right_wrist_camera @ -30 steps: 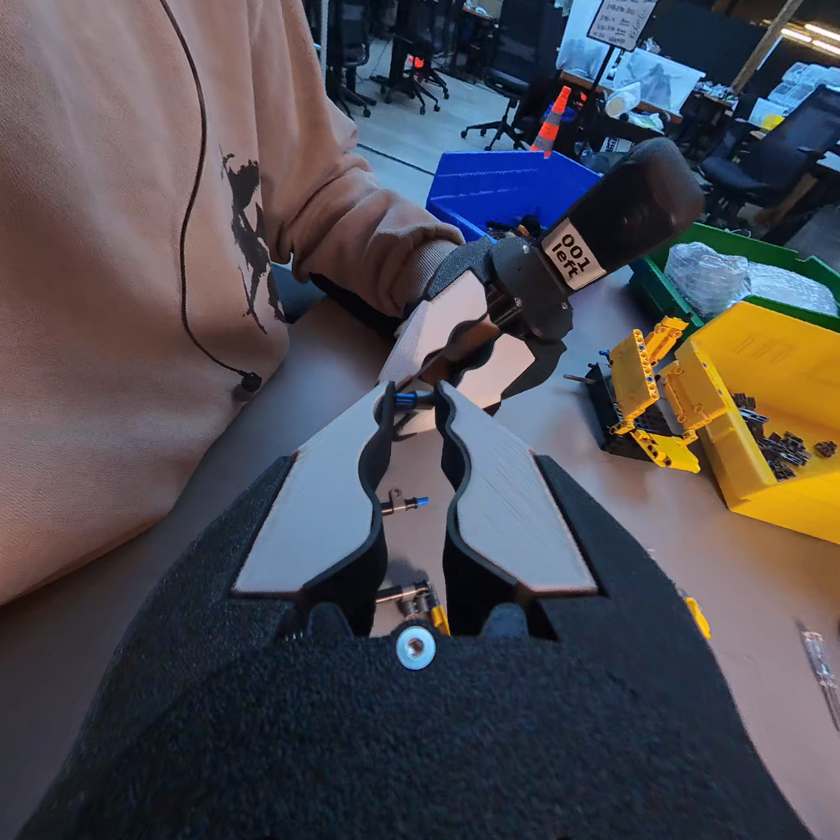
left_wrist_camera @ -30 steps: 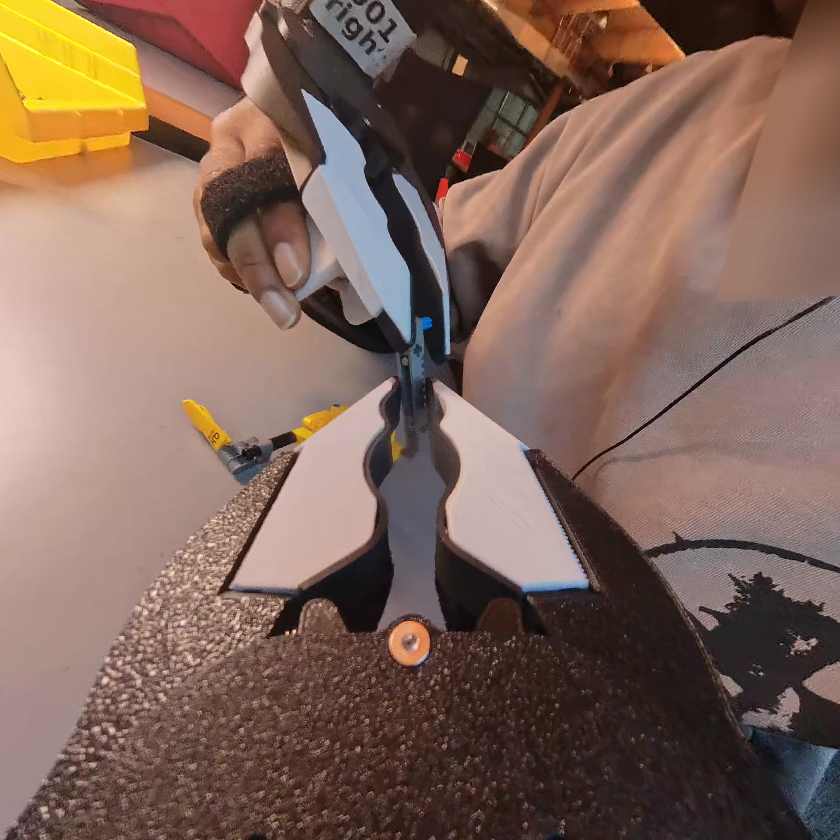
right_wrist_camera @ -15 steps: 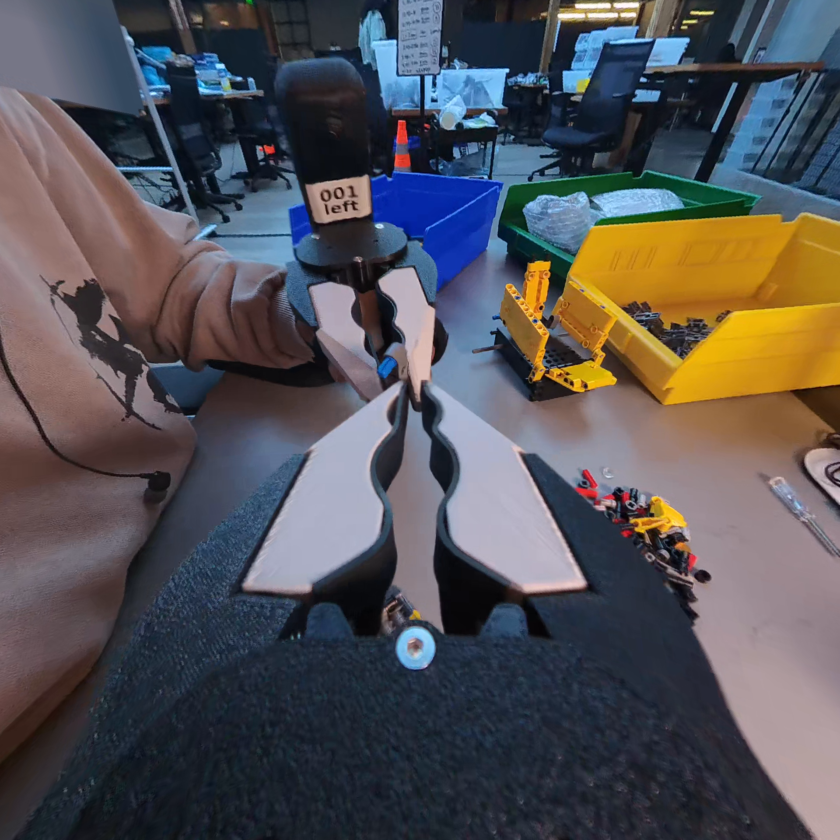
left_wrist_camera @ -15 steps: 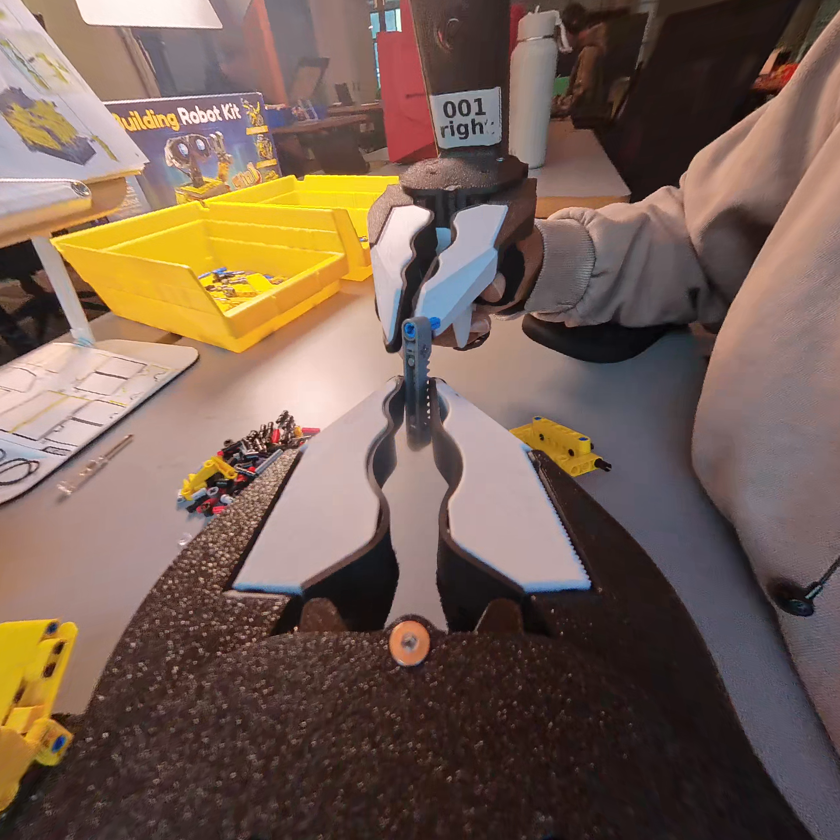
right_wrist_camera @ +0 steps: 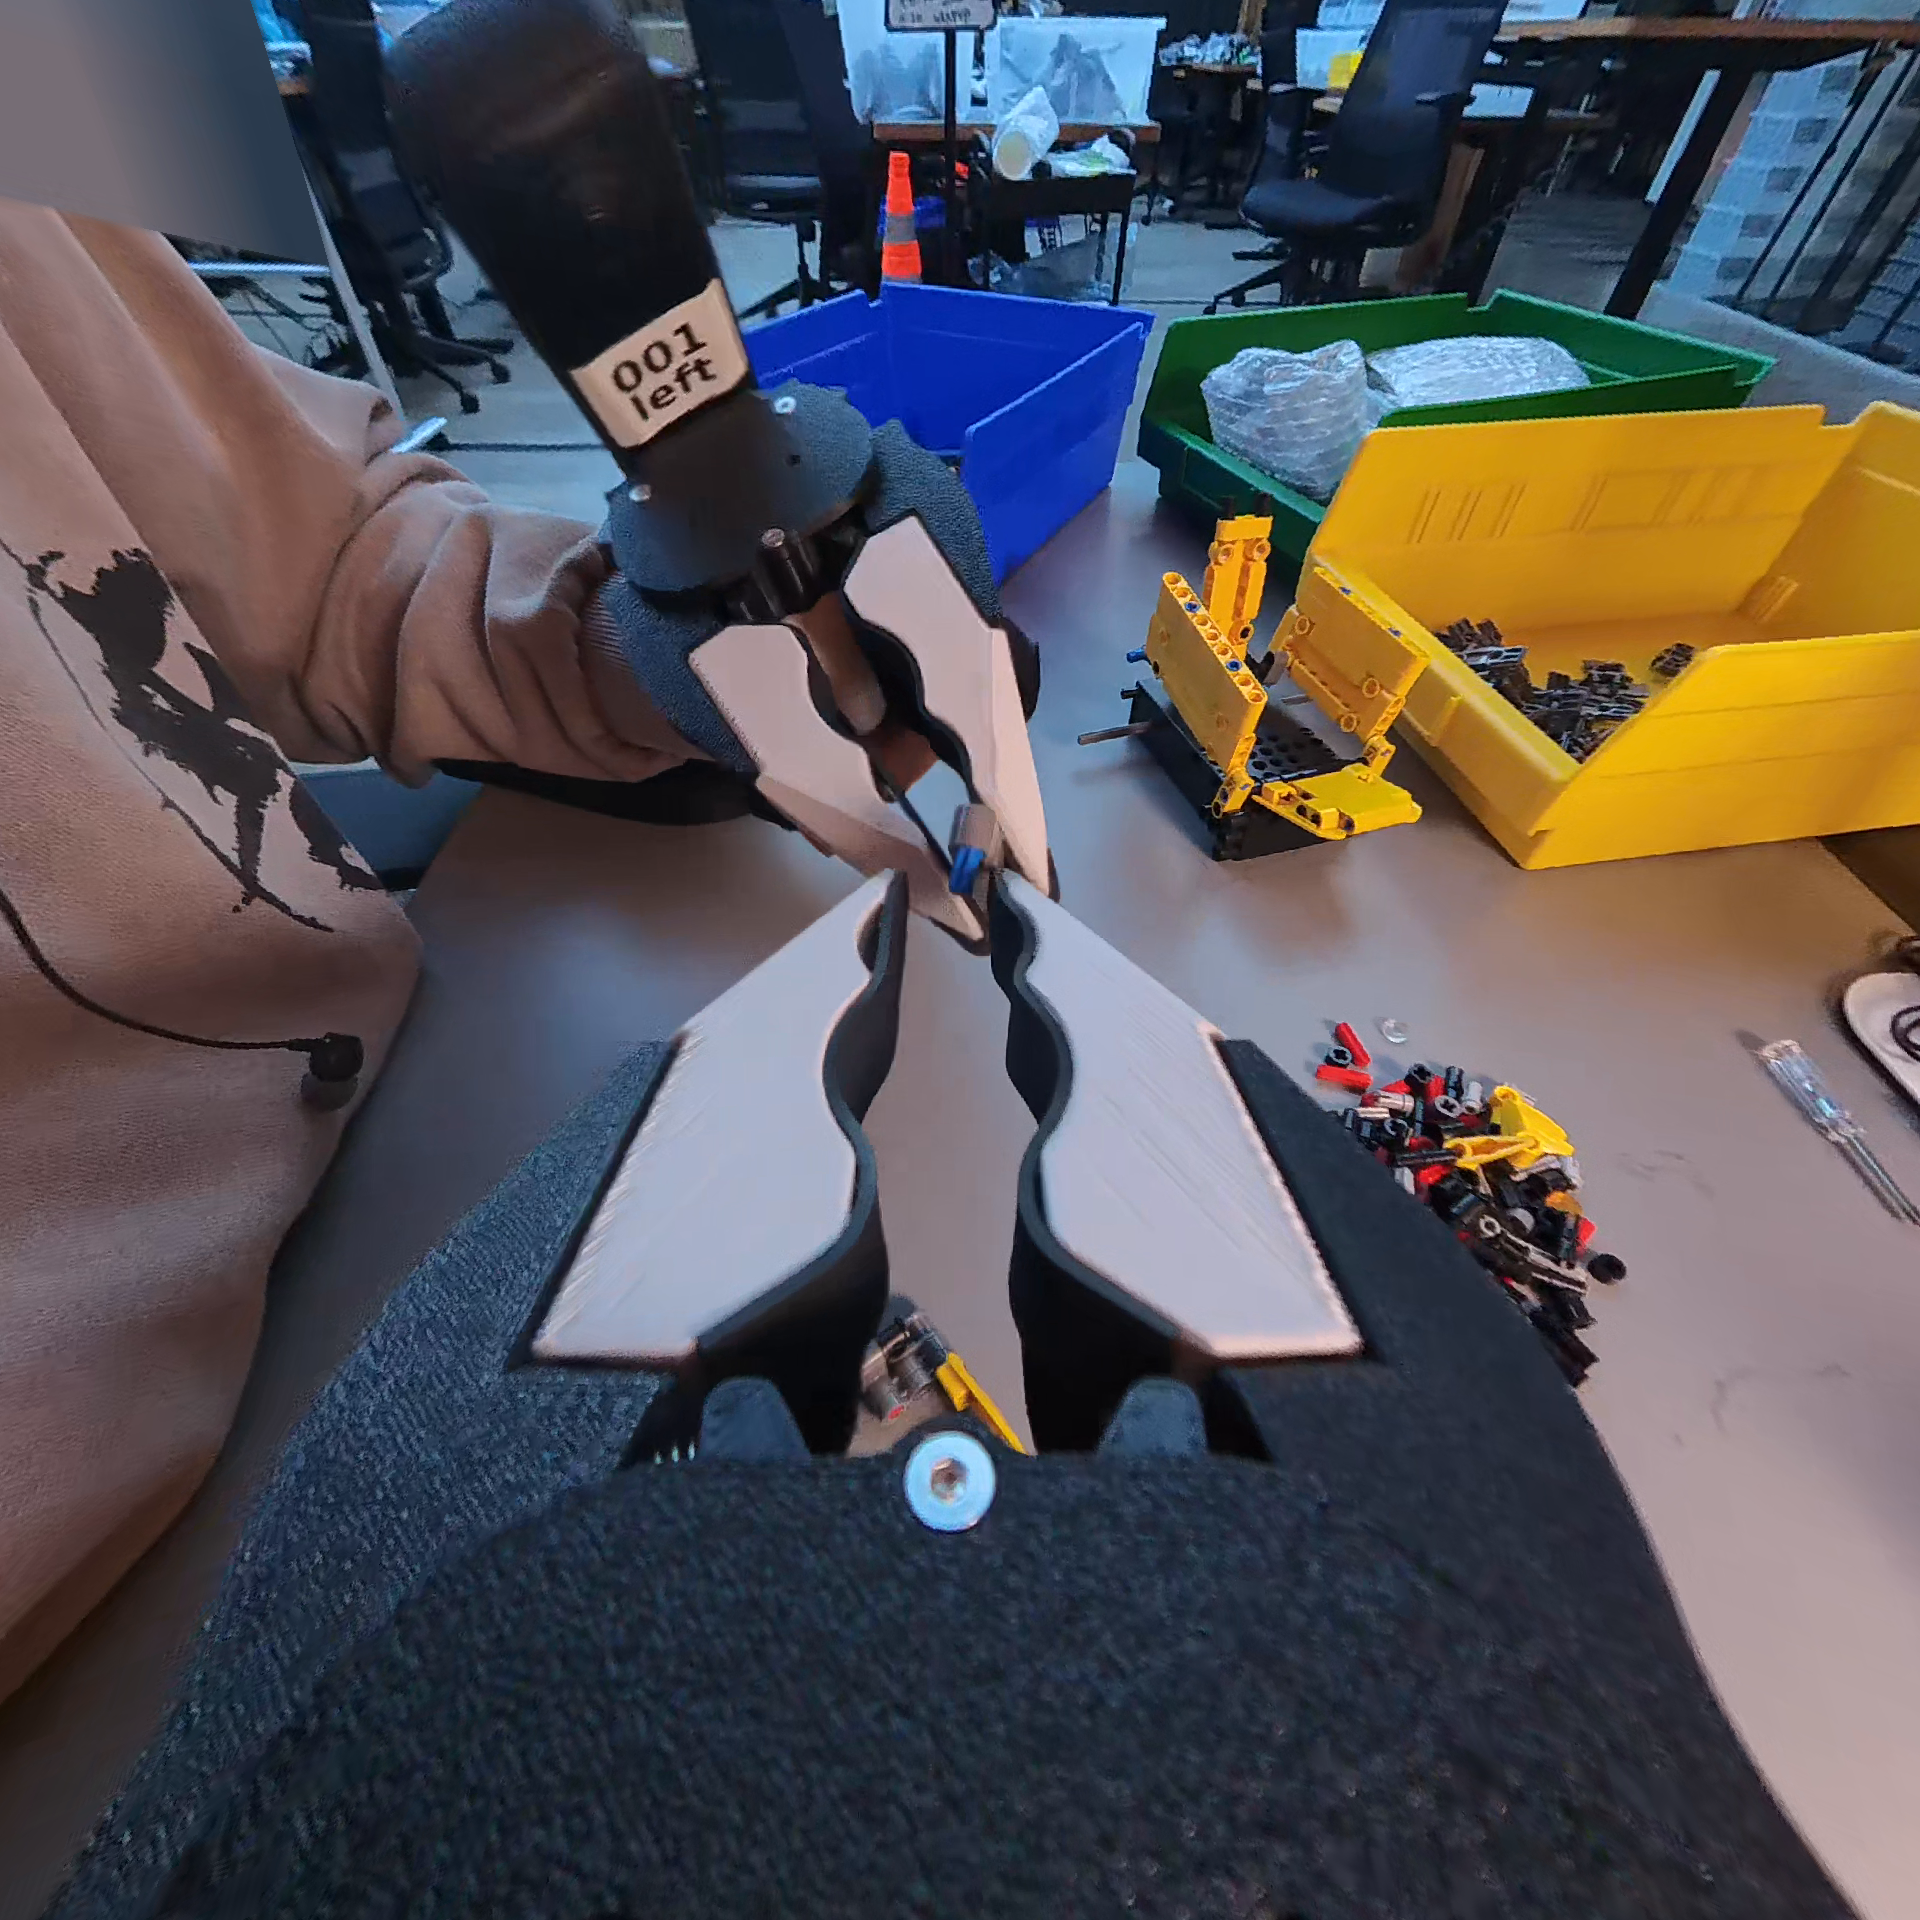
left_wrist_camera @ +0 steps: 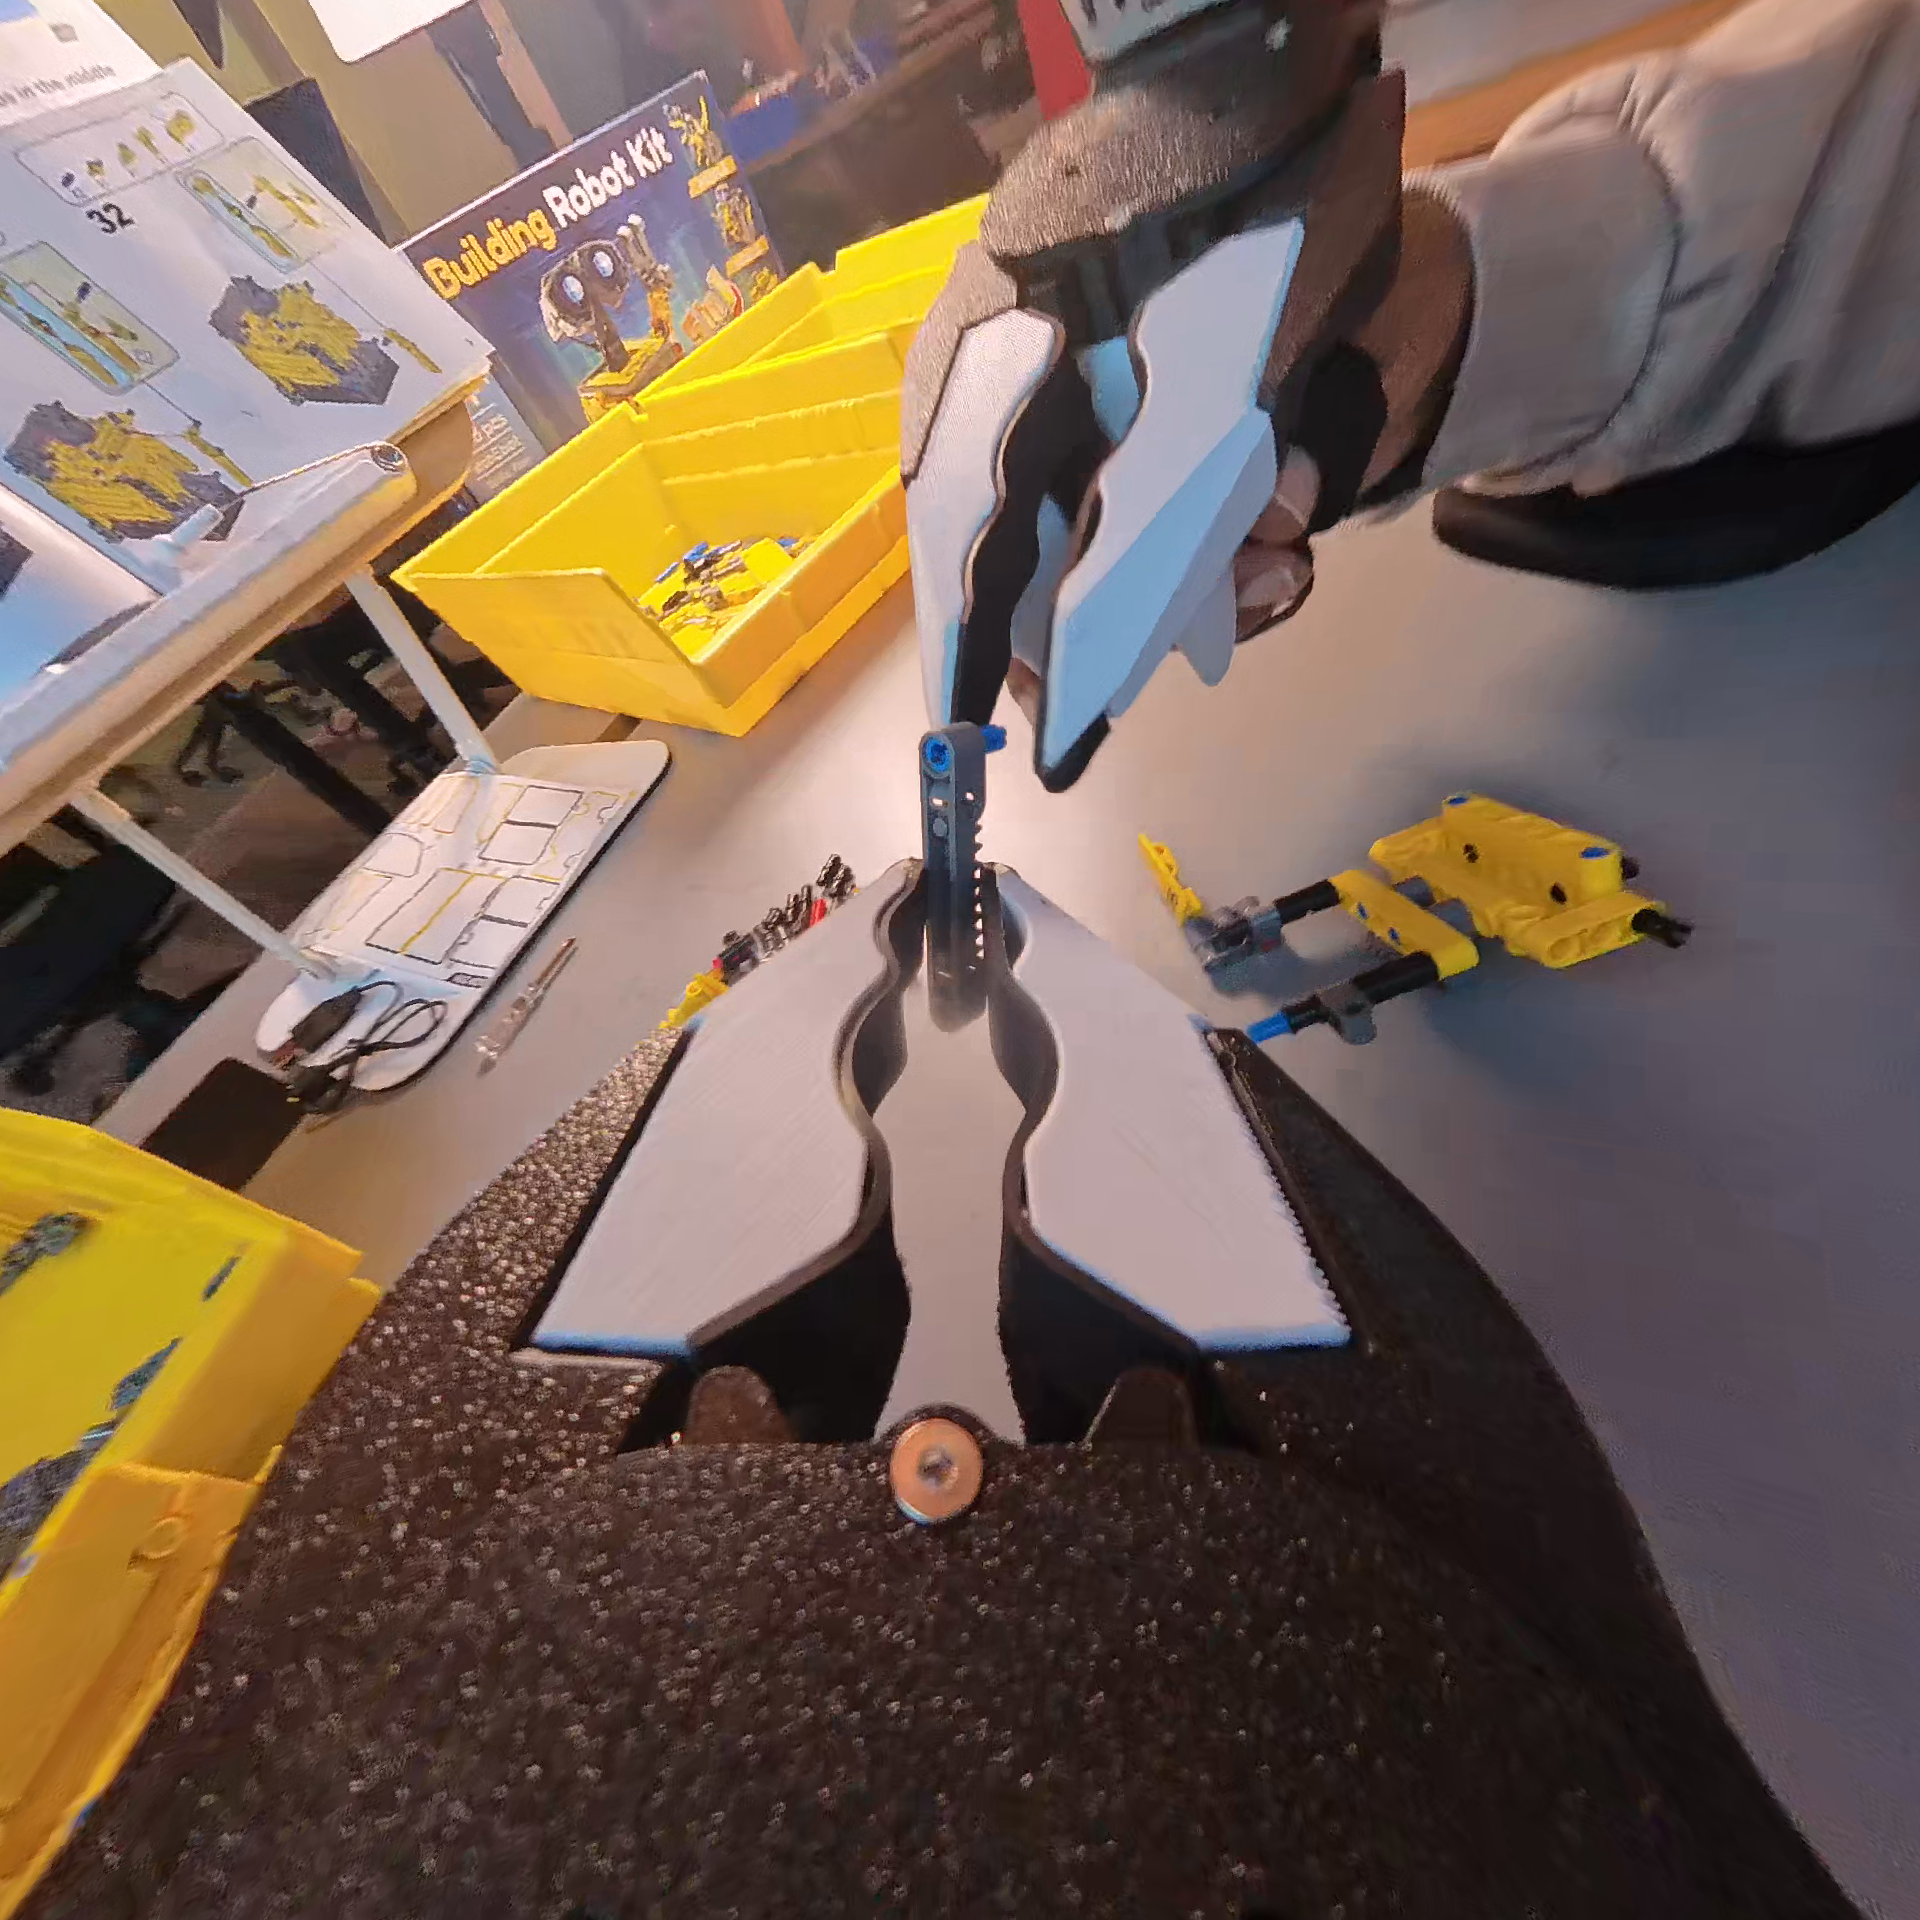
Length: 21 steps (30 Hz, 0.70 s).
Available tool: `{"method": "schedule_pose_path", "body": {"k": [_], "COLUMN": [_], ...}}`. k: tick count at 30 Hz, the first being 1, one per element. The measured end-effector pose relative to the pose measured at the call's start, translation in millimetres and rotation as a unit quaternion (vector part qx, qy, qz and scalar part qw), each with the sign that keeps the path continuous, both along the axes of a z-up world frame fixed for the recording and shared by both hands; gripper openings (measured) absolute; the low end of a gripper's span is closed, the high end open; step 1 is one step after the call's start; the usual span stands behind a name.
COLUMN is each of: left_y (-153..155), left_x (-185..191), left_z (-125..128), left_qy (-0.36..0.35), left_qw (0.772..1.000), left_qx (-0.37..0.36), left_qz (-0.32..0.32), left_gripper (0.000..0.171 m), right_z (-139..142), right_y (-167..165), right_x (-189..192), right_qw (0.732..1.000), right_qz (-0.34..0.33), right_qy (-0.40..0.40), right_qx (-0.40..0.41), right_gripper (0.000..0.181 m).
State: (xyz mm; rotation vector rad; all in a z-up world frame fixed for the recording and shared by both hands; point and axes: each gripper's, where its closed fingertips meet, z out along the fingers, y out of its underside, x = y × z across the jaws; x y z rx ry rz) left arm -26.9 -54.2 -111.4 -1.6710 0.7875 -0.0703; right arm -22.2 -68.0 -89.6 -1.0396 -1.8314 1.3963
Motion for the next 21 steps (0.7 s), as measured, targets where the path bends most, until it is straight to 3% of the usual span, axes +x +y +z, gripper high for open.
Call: {"method": "schedule_pose_path", "body": {"k": [6, 10, 12, 21], "left_y": [0, -13, -19, -25], "left_x": [0, 17, 23, 22], "left_z": [-12, -15, -13, -18], "left_qy": [0.078, 0.01, -0.01, -0.013], "left_qw": [0.997, 0.998, 0.996, 0.991], "left_qx": [0.01, -0.03, -0.037, -0.089], "left_qz": [0.01, -0.061, -0.085, -0.101], "left_gripper": [0.009, 0.02, 0.017, 0.006], "right_z": [-12, -18, -23, -31], "right_y": [4, 0, -5, -15], "right_x": [-1, 5, 7, 8], "right_qw": [0.999, 0.996, 0.994, 0.965], "right_qz": [-0.005, 0.021, 0.035, 0.034], "right_qy": [-0.019, -0.024, -0.029, -0.004], "right_qx": [0.047, 0.081, 0.097, 0.258], "right_gripper": [0.005, 0.003, 0.003, 0.002]}}
